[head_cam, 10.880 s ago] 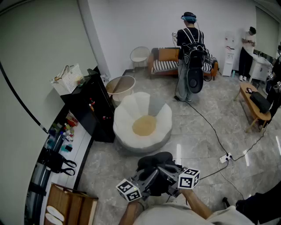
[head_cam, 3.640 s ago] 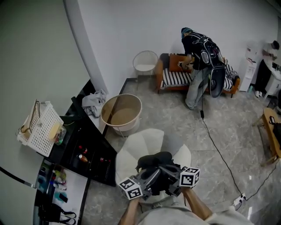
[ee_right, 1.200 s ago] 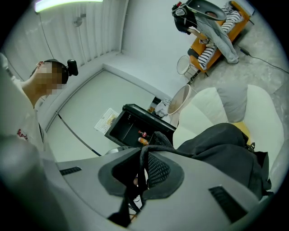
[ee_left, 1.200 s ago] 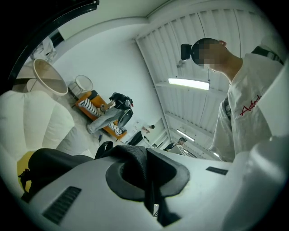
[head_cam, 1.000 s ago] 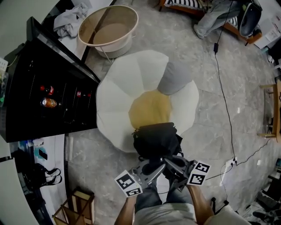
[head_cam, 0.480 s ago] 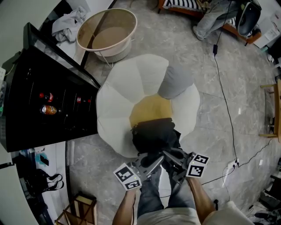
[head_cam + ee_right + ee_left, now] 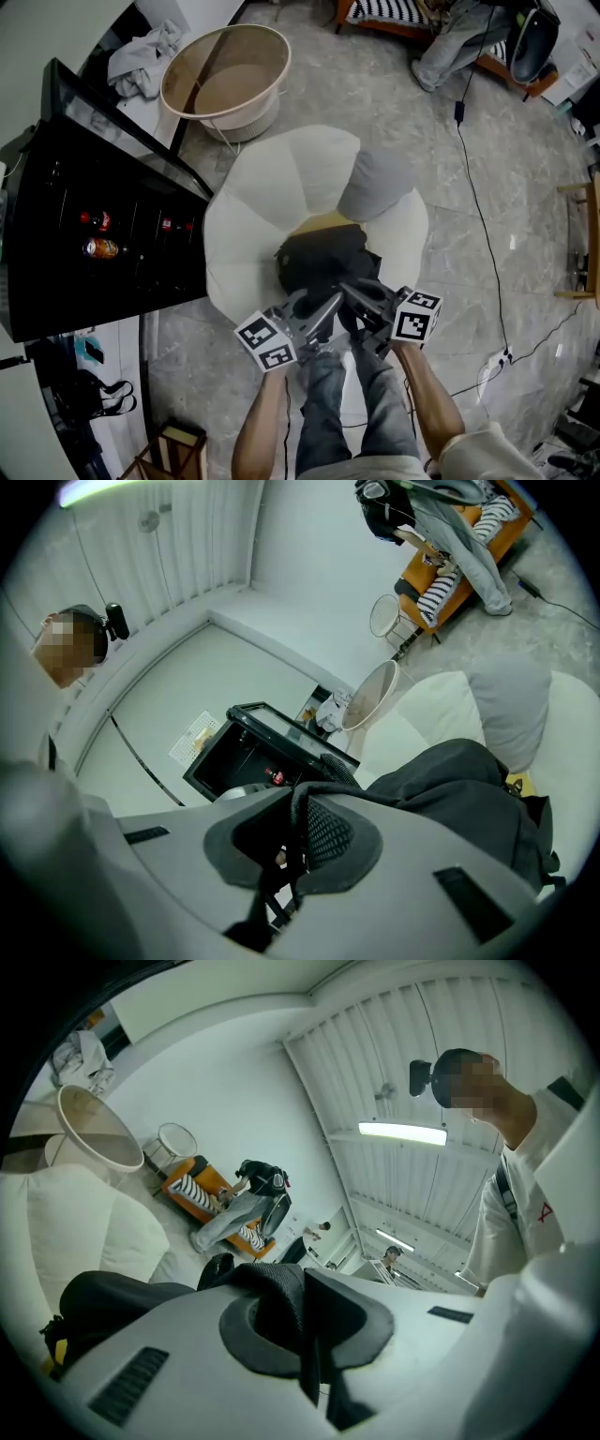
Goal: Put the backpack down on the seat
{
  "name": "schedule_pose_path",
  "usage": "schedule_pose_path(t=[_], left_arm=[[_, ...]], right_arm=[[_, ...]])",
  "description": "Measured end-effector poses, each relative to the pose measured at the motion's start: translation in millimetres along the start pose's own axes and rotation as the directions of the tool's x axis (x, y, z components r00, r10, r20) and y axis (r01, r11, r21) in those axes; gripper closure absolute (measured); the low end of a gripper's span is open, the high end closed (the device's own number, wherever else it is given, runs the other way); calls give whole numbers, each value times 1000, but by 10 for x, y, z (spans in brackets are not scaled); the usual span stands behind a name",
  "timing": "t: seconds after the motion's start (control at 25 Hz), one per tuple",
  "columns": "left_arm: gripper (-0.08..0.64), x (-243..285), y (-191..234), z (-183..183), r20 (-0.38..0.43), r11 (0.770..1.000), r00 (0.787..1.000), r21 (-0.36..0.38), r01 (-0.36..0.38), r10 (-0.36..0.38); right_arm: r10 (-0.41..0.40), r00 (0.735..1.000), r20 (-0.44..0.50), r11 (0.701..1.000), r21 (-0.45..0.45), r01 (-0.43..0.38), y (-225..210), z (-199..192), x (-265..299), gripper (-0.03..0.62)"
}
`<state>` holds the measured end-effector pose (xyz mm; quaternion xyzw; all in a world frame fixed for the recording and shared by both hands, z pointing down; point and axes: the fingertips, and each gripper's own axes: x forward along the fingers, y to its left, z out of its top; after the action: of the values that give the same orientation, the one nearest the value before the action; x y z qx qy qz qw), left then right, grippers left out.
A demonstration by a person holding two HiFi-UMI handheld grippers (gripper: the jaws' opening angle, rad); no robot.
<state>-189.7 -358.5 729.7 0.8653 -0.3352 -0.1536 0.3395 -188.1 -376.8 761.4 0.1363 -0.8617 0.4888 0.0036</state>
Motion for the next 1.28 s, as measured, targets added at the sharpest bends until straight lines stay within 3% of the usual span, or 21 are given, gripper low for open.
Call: schedule_pose_path(t=[0.4, 0.68, 1.0, 1.2, 1.28], left_arm=[[522, 179, 538, 279, -6, 999, 1000, 32, -20, 20], [522, 198, 680, 58, 3, 1000, 1000, -9, -26, 26], [520, 131, 889, -137, -26, 994, 994, -21, -107, 106], [517, 100, 948, -234, -42, 988, 987, -9, -157, 156], [449, 55, 991, -246, -35, 984, 984, -19, -178, 177]], right_arm=[[8, 1000, -18, 999, -34, -8, -341, 340, 419, 546], [34, 999, 25, 999, 12, -35, -580, 239, 402, 545], [-33, 999, -9, 998, -45, 32, -781, 184, 442, 540], [-88, 996, -4, 995, -48, 88, -885, 99, 408, 471], [-99, 995, 7, 994, -40, 99, -927, 84, 390, 407]])
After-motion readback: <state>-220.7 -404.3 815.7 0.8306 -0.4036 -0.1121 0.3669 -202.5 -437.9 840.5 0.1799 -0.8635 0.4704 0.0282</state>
